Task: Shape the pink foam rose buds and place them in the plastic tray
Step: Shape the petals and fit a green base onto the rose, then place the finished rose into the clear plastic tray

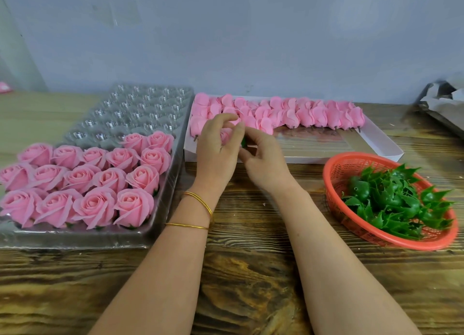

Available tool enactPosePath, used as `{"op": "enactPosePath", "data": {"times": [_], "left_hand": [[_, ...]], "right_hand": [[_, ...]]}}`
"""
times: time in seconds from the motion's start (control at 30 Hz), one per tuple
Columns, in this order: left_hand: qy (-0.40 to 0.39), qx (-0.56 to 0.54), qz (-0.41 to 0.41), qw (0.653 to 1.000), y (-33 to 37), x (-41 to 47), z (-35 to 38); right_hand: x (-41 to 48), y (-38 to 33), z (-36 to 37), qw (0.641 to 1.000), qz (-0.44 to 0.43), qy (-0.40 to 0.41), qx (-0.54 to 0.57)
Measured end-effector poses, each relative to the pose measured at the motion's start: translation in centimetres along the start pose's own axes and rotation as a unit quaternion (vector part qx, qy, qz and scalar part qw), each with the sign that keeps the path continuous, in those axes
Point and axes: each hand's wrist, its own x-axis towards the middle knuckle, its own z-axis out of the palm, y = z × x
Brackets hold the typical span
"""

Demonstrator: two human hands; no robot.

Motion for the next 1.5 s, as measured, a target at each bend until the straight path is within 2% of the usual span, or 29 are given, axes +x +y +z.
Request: {"op": "enactPosePath", "data": {"times": [0.3, 0.43, 0.7, 1.2, 1.5], "left_hand": [[-0.025, 0.116, 0.020, 0.993, -0.6, -0.1, 0.3], [-0.043, 0.131, 0.007, 0.990, -0.3, -0.2, 0.3], [-0.046, 0.153, 0.002, 0.987, 0.2, -0.2, 0.1], [-0.042, 0.173, -0.006, 0.984, 0.5, -0.2, 0.2], [-0.033, 0.183, -0.019, 0.982, 0.0, 0.0, 0.3]], "right_hand": [[-0.4, -0.5, 0.0, 0.999, -0.030, 0.005, -0.024], [-0.4, -0.4, 0.0, 1.000, -0.005, 0.010, -0.007], [-0.7, -0.7, 0.2, 0.994, 0.004, 0.023, 0.107], [-0.1, 0.2, 0.3, 0.993, 0.008, 0.061, 0.098], [0.0, 0.0, 0.4, 0.993, 0.024, 0.039, 0.105]]}}
